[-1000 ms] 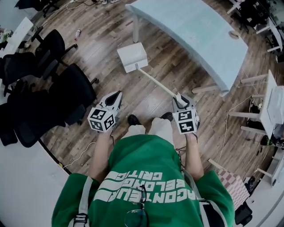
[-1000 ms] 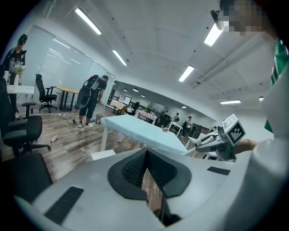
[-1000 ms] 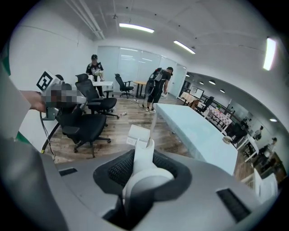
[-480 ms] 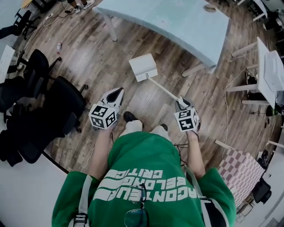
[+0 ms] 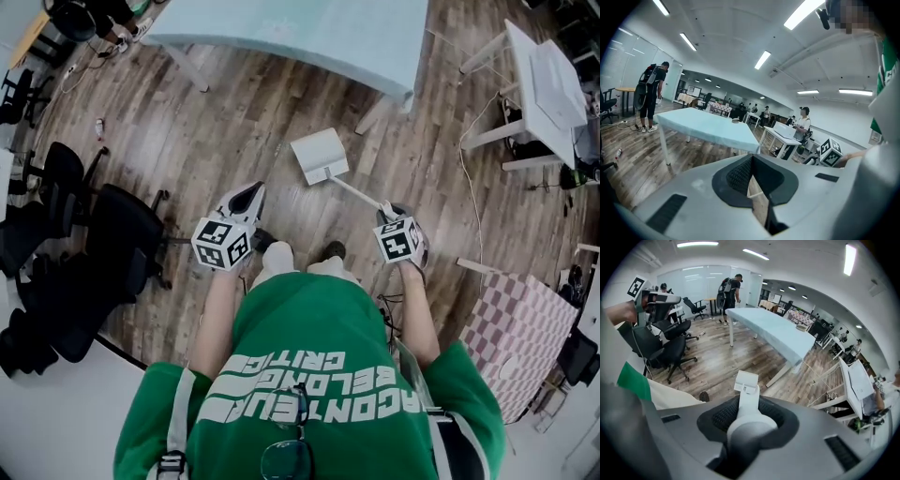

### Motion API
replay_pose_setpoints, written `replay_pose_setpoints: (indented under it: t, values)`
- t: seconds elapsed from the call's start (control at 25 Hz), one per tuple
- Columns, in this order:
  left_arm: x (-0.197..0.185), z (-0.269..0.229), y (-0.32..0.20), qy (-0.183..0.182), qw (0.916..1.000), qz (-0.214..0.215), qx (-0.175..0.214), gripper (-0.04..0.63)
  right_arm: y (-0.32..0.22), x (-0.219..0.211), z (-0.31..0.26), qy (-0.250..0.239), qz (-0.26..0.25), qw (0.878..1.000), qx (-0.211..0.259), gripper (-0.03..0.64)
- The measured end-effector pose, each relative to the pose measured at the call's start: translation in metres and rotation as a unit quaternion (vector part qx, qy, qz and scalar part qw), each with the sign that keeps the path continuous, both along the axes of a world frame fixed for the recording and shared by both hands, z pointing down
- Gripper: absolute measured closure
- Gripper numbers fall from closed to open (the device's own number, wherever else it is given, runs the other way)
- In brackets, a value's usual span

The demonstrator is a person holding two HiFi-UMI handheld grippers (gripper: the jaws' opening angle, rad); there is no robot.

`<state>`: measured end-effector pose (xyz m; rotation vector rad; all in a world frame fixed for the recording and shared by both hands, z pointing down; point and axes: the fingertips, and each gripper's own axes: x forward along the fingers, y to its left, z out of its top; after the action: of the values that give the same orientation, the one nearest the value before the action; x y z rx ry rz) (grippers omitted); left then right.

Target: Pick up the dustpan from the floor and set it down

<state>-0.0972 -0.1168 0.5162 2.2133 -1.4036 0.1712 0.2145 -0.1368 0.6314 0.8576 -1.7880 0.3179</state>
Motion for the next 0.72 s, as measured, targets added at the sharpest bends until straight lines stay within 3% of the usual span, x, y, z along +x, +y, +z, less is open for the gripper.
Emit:
replay_pose_setpoints:
  t: [0.36,0.72]
  values:
    - [0.09,0.005,0.005,-0.011,0.9994,0.034,0.0,0.603,0.036,0.114,0.044,0.021,0.07,0.996,-0.047,0.498]
    - [0.13,0.009,0.013,-0.014,0.9993,0.035,-0.003,0.603,0.042,0.162,0.084,0.032,0.1,0.991,-0.088,0.498]
